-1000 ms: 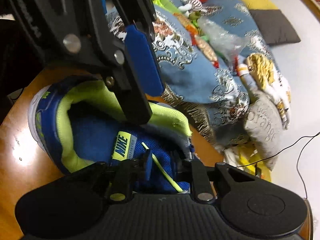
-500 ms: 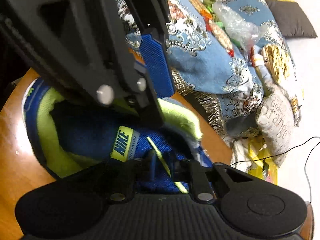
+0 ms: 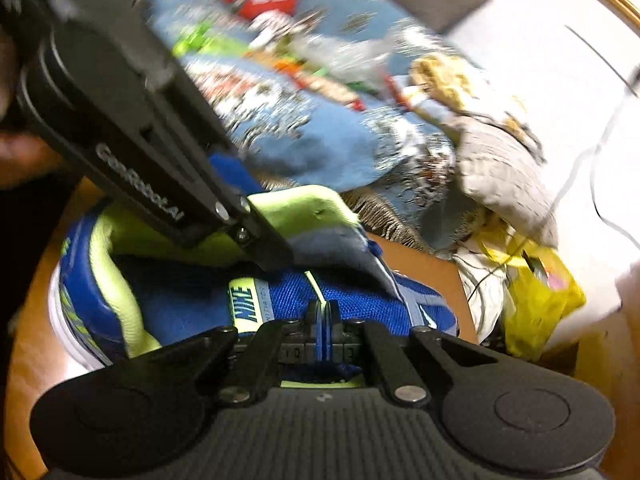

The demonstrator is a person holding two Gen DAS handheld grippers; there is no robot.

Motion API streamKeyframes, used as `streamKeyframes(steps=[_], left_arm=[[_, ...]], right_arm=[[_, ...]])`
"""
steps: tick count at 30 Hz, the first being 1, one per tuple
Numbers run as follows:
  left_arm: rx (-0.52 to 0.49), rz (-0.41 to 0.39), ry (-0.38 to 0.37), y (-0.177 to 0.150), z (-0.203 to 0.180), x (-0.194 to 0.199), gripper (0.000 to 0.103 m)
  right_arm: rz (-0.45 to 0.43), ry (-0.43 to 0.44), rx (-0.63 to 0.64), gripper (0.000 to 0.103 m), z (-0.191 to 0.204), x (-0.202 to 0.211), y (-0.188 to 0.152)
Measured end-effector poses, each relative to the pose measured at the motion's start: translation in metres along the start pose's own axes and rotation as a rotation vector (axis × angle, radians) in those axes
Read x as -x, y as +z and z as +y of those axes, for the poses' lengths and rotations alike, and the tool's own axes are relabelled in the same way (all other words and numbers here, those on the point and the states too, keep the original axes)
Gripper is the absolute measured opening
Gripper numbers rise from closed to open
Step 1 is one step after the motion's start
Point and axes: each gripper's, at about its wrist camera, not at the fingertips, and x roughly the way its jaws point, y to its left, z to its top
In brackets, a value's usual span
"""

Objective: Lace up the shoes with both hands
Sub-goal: 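Hold the shoe on its side with the left tool while the right tool withdraws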

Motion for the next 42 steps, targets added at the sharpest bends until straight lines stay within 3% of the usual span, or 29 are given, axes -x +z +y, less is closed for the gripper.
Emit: streamKeyframes(steps=[14,20,25,36,42], left_arm=[[0.02,0.01,0.025,0.0,-0.002,-0.006,0.026],[0.008,0.007,0.032,-0.001,-0.002,-0.004,0.025],[-0.017,0.009,0.042,0.0,-0.005,-0.005,0.025],[-0.023,0.018,0.059,0.0,-0.007,-0.003,0.025],[-0.093,-0.03,0.067,0.006,-0.015,0.013,0.026]], right_arm=[[-0.344,-0.039,-0.613,0.001,-0.017,0.027,-0.033],[-0.424,-0.044,-0.765,0.001,-0.02,0.039,-0.045],[-0.452,-0.053,-0.81,0.001,-0.019,0.044,-0.051],[-0.472,-0.018,-0.768,0.001,0.006,0.047,-0.041],[-0.479,-0.027,-0.815,0.001,0.005,0.048,-0.046]])
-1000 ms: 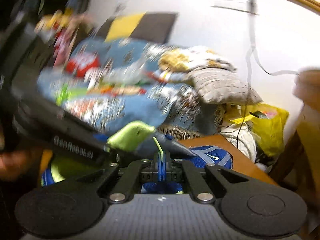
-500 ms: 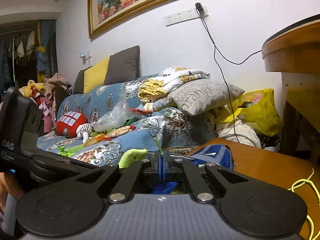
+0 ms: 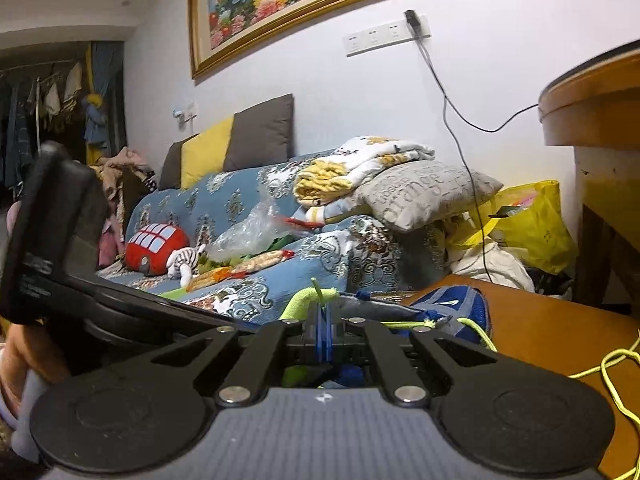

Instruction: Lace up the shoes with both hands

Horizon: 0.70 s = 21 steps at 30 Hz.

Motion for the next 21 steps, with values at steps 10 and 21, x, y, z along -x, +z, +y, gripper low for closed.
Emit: streamKeyframes(steps=[10,21], left_arm=[[-0.004,0.001,0.03,0.013,-0.01,-0.014,0.022],[0.18,-0.024,-0.009,0.01,0.009,-0.022,0.021]], right_arm=[[0.021,-0.1,-0.041,0.001,-0.001,-0.01,0.02],[0.172,-0.231,0.019,0.001,-0.02,-0.064,0.059]])
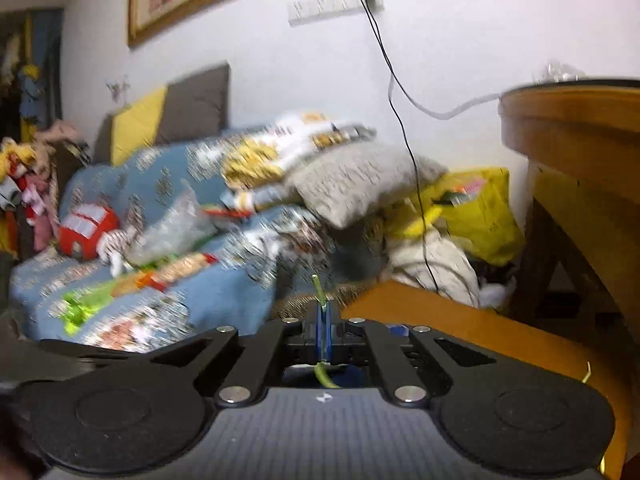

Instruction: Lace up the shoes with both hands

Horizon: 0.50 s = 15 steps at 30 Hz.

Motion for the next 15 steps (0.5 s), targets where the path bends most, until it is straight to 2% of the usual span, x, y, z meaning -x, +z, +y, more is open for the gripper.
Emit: streamKeyframes(steps=[3,5,7,11,15], left_arm=[[0.076,-0.033,-0.008,-0.003,0.011,0.002,0.021],[0.155,-0.037,-0.054,-0.004,0.022,0.001,0.022],[0.226,-0.035,-0.098,-0.005,0.031,-0.001,0.022],[0.295,-0.054,-0.114,-0.008,0.037,-0.001,0.022],[0.407,-0.057,-0.148,-0.01,0.048,-0.002,0.022]], right_arm=[[0.077,-0.018,0.016,0.001,-0.001,-0.017,-0.007],[0.123,-0.023,0.028,0.001,-0.001,-0.025,-0.015],[0.143,-0.024,0.04,0.001,0.0,-0.029,-0.022],[0.161,-0.02,0.07,0.001,0.003,-0.032,-0.027],[0.174,-0.017,0.088,0.001,0.006,-0.034,-0.027]])
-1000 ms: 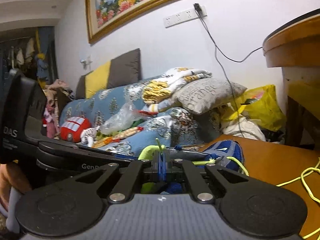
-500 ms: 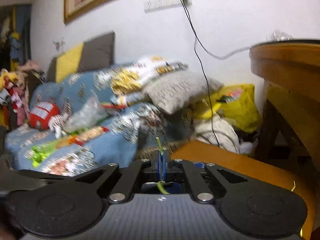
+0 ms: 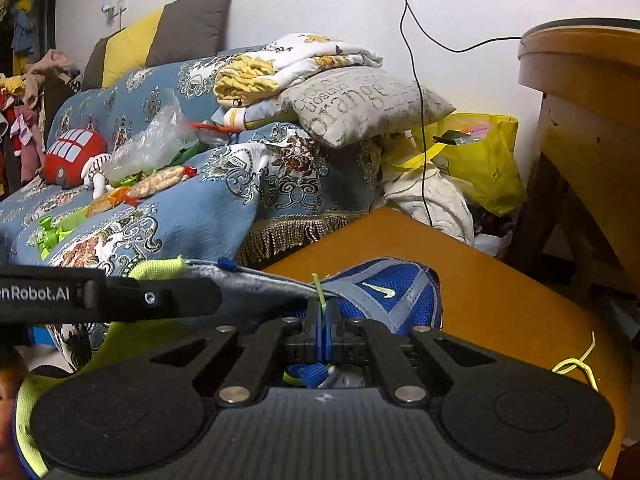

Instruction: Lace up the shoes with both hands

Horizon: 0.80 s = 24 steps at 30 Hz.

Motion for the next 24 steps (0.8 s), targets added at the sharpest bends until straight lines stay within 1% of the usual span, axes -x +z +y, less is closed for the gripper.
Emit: streamKeyframes(steps=[3,7,11,15,20,24], left_arm=[[0.056,0.003,-0.012,0.001,0.005,-0.001,0.022],[0.1,-0.001,-0.018,0.001,0.009,0.0,0.022],[0.168,0.009,-0.044,0.001,0.016,-0.002,0.023],[0.176,0.013,-0.046,0.001,0.016,-0.002,0.024],[0.209,0.016,-0.051,0.001,0.018,-0.003,0.024],[0.264,0.029,-0.079,0.001,0.025,-0.005,0.024]], right_arm=[[0.023,0.011,0.012,0.001,0.0,-0.001,0.002],[0.085,0.047,0.008,0.001,-0.004,-0.006,0.009],[0.157,0.115,-0.058,0.001,-0.017,-0.013,0.017],[0.226,0.163,-0.102,0.001,-0.026,-0.02,0.023],[0.279,0.162,-0.102,0.001,-0.025,-0.025,0.028],[0.317,0.173,-0.131,0.001,-0.03,-0.032,0.03]])
